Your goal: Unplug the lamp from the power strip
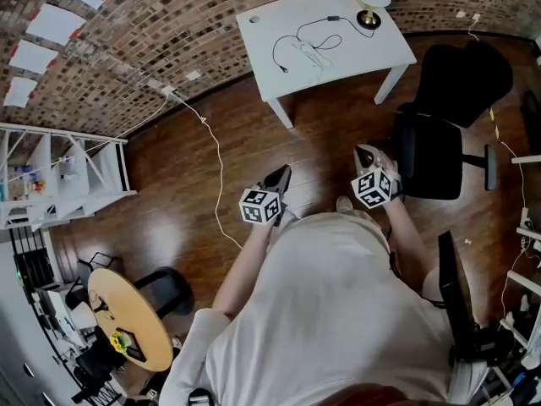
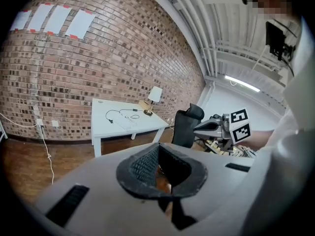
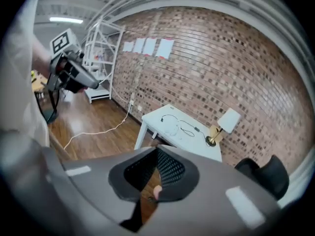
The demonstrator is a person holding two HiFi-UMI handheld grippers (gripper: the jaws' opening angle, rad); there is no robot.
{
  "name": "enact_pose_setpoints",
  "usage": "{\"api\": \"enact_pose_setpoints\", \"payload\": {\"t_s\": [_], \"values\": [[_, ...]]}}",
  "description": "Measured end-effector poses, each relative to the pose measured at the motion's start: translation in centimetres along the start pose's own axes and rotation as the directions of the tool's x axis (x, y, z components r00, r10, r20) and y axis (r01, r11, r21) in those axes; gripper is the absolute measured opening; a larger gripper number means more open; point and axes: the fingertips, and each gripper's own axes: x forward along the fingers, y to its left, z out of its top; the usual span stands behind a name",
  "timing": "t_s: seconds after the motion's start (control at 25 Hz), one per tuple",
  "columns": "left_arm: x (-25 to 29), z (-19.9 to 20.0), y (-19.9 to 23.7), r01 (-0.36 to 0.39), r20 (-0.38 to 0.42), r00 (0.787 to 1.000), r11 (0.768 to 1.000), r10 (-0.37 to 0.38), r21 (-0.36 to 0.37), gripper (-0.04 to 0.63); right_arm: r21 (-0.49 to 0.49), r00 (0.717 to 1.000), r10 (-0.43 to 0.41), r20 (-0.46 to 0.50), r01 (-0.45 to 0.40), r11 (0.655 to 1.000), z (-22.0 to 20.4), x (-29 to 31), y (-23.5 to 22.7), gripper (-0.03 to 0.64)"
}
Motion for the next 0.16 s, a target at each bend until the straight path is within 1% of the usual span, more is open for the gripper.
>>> {"api": "enact_pose_setpoints", "payload": {"t_s": [0.04,0.16], "values": [[0.2,0.1,-0.1,-0.006,0.001,1.0,1.0,0.006,-0.003,0.005,-0.064,1.0,0.002,-0.003,-0.002,0.998,0.3,0.1,0.0,-0.008],[1.1,1.5,0.2,-0.035,0.027,0.999,0.999,0.036,-0.01,0.005,-0.194,1.0,0.022,0.013,-0.019,0.981,2.1,1.5,-1.1,-0.008]]}}
